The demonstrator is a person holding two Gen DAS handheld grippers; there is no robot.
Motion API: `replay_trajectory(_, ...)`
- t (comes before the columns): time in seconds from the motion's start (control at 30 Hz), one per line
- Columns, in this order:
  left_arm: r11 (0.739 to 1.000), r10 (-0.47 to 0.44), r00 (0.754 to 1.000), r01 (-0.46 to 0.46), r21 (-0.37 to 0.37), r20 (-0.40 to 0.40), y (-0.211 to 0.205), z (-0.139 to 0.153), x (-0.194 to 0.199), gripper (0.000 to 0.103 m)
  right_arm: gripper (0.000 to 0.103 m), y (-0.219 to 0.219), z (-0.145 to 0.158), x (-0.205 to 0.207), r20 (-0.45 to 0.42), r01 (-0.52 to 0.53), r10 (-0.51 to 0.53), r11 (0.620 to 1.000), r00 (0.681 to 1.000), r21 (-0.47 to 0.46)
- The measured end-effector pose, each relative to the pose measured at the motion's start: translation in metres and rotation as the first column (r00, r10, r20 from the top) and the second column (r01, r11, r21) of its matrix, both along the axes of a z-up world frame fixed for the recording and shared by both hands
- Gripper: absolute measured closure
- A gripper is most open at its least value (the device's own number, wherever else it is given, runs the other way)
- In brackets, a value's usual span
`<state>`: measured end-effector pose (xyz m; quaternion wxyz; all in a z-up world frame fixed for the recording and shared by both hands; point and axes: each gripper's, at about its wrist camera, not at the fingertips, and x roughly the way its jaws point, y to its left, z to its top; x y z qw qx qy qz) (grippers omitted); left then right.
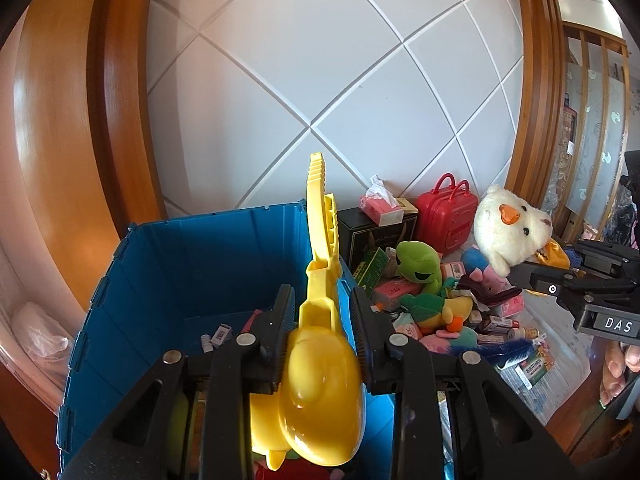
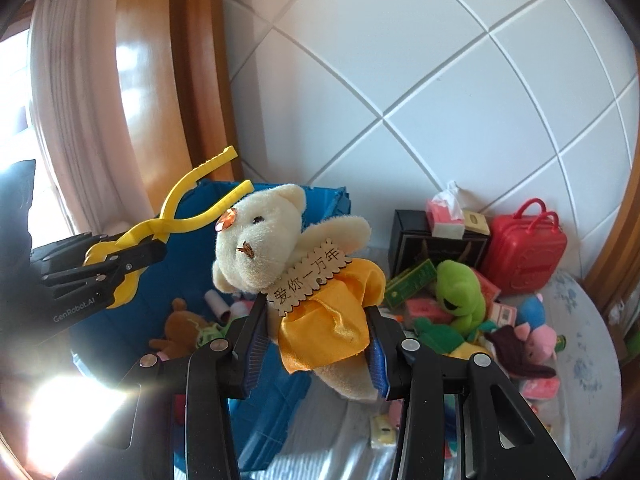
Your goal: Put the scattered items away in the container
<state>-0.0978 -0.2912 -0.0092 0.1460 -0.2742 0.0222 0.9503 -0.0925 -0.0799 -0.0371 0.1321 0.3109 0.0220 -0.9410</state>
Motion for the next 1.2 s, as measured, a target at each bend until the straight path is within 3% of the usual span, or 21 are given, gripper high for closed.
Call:
replay_trajectory(0.77,0.982,0.186,0.982,-0.187,0.015,0.043,-0.102,-0.018,-0.034,0.075,0.061,-0.136,-0.005,-0.043,0.007,-0.236,0.236,0.971,0.972,0.030)
replay_trajectory(1.2,0.976,0.217,0.974,-0.218,0.007,0.070,-0.114,-0.027,-0.046,0.075,0.061,-0.160,-0.023,-0.073,0.052,-0.251,0.250,0.968,0.967,0.009)
